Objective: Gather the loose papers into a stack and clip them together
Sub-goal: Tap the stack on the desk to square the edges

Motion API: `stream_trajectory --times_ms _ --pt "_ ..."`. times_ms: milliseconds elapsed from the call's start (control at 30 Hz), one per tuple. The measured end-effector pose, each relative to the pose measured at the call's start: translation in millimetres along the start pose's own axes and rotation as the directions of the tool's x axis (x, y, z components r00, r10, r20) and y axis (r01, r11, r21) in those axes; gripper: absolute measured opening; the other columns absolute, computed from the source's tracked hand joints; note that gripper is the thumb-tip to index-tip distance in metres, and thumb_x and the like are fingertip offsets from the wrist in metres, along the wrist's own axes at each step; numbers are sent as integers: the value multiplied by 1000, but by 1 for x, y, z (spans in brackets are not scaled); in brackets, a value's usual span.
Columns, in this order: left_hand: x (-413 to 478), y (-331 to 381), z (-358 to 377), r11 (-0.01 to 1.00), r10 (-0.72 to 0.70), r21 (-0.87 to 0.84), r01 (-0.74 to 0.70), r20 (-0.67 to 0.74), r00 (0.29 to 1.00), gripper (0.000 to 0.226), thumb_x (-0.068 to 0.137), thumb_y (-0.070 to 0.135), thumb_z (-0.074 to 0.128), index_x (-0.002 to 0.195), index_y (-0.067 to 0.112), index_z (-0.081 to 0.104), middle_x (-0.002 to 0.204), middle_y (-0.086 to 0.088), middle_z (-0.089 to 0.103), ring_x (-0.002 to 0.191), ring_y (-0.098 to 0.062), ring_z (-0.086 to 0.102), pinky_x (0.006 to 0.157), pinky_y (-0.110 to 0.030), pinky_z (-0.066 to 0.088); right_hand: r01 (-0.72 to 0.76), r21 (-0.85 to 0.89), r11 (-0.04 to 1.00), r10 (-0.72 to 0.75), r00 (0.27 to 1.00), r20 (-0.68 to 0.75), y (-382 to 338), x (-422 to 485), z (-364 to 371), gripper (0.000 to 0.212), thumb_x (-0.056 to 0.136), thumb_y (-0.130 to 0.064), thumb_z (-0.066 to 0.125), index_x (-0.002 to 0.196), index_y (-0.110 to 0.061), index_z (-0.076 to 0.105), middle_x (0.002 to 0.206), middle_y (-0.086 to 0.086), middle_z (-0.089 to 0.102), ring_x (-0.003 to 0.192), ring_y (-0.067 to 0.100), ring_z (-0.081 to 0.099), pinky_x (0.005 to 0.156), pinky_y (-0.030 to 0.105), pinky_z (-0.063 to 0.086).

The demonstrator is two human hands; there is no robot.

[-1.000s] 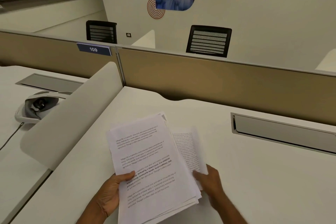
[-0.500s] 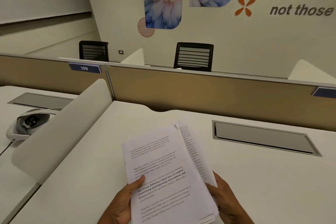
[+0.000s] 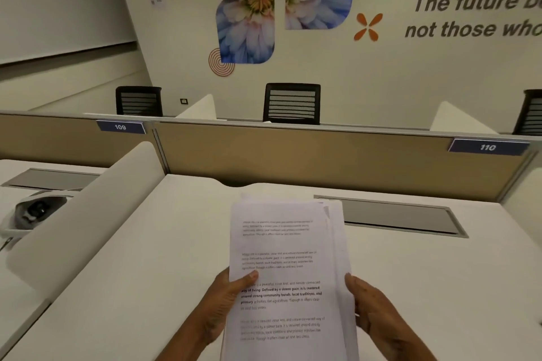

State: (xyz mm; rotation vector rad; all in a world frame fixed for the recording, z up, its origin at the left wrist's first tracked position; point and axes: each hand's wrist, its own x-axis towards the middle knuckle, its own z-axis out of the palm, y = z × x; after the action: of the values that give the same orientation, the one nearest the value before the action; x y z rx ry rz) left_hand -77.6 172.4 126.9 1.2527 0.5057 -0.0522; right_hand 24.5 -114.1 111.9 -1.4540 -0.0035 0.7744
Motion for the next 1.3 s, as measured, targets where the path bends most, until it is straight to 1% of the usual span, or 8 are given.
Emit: stream_trajectory --times_ms 233,433,600,700,833,967,1133,1300 --pt "-1 4 48 988 114 98 -120 70 991 41 94 15 71 134 14 61 123 -16 77 110 -39 74 95 -61 58 155 -52 987 -154 988 21 -23 -17 -13 42 85 -15 80 125 -9 70 118 14 77 109 35 74 97 56 57" --pt "0 2 65 967 164 182 -177 85 983 36 88 14 77 124 10 72 117 -12 79 109 -32 75 95 -46 61 256 -167 952 -277 954 -116 -7 -25 -17 31 80 -18 84 110 -17 77 103 2 82 96 23 77 78 34 65" --pt "-6 -28 66 974 124 197 -113 -44 991 34 81 15 85 115 17 77 111 -5 81 111 -27 73 91 -35 58 177 -353 919 -219 972 -81 21 -32 -16 25 86 -15 79 102 -33 73 99 -1 79 92 15 73 80 35 60" --pt "-10 -32 67 981 116 162 -107 -50 992 37 82 11 83 118 16 76 113 -4 81 112 -23 73 88 -28 54 203 -308 930 -264 949 -172 24 -33 -14 20 88 -14 77 93 -33 76 89 -3 80 79 9 72 65 22 53" --pt "-16 -25 78 984 170 60 -167 -58 984 47 77 14 84 123 18 73 115 -10 79 111 -28 71 90 -35 56 247 -268 931 -325 896 -303 24 -27 -4 5 89 -22 77 84 -22 76 80 5 79 74 30 71 63 38 57" --pt "-20 -17 90 976 207 79 -201 -76 975 44 80 20 83 122 23 73 112 -10 79 109 -31 68 92 -45 58 328 -219 919 -387 856 -344 13 -27 2 4 93 -20 73 95 -22 75 89 6 78 84 27 72 68 39 63" --pt "-24 -20 90 981 168 121 -153 -127 978 30 88 5 75 113 21 74 106 -3 81 107 -26 71 72 -22 57 268 -267 926 -334 909 -248 16 -29 1 12 91 -22 74 102 -26 74 93 -1 78 91 21 73 65 25 58" --pt "-27 -19 93 982 163 119 -148 -127 978 28 91 2 70 113 19 74 104 -6 80 101 -23 70 65 -17 58 324 -125 938 -346 893 -286 9 -36 1 23 85 -30 78 107 -24 78 92 2 81 91 26 75 72 38 65"
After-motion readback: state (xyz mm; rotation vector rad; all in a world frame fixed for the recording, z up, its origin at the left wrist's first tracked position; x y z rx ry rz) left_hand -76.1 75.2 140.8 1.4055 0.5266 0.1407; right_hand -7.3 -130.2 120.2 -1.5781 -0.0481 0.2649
